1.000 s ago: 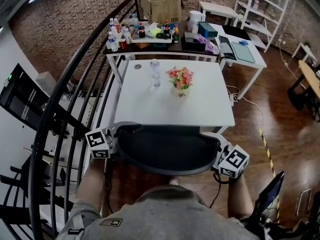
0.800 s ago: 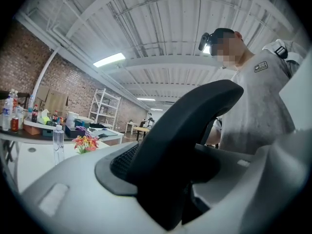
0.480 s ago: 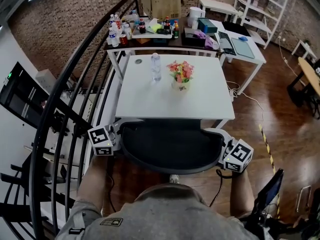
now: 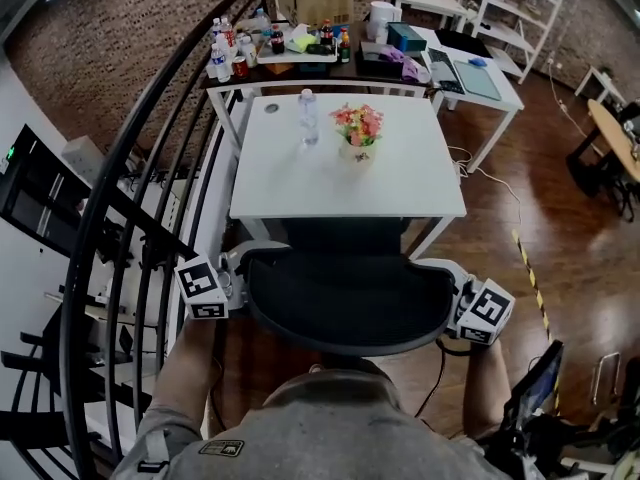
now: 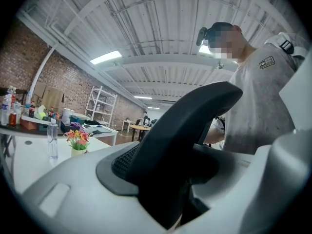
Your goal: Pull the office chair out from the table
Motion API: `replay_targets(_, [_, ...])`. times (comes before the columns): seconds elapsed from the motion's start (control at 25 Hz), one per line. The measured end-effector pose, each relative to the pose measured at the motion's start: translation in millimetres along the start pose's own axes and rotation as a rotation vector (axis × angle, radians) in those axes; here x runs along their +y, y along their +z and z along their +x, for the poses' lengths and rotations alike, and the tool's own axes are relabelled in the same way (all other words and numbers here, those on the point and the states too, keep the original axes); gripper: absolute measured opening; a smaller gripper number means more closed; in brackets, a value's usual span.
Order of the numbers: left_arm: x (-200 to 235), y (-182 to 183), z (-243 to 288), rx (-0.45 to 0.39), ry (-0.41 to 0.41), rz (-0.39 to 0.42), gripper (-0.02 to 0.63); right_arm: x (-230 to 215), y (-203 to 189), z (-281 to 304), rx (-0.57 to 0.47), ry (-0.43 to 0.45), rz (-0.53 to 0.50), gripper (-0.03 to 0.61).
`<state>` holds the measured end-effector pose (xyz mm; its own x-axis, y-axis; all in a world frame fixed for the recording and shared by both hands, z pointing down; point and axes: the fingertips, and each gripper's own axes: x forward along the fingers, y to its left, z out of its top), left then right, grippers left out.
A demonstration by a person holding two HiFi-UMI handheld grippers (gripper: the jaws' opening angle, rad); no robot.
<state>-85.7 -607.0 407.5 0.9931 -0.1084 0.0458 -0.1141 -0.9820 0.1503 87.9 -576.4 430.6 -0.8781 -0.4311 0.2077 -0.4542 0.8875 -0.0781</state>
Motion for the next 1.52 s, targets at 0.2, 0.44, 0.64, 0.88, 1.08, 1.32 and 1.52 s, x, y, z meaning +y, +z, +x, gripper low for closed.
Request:
replay_targets(0.2, [-29,-2,-9,-0.007,-0.02,0.005,0.218,24,-2,-8,0.004,0.007,0.002,0.21])
replay_targets(0.44, [-55,-7,-16,-0.009,-0.016,0.007,0.219,52,-8,-15,0.007,0.007,0.02,0.211])
replay_targets(0.64, [-75,-13,-24,-0.009,0.015,-0.005,0.235,77,-17,-22,0.029,0.027,0.014,0.198])
replay_targets(0.88, [-106,-18,-17,-0.008,0.028,-0.004,0.235,99,-25,-41,0.027,0.046,0.006,0.195])
replay_targets(1.08, [-133,-21,-5,-0.014,0.045,-0.002,0.233,107,-30,-65,0.035,0.06,-0.007,0.196])
replay_targets(1.32, [-169,-26,5,-0.021,0.073,-0.009,0.232,129,-36,-91,0.03,0.09,-0.018,0.195])
replay_targets(1.52, [-201,-30,9,-0.034,0.092,-0.005,0.232,155,-40,-113,0.01,0.106,-0.029,0.192])
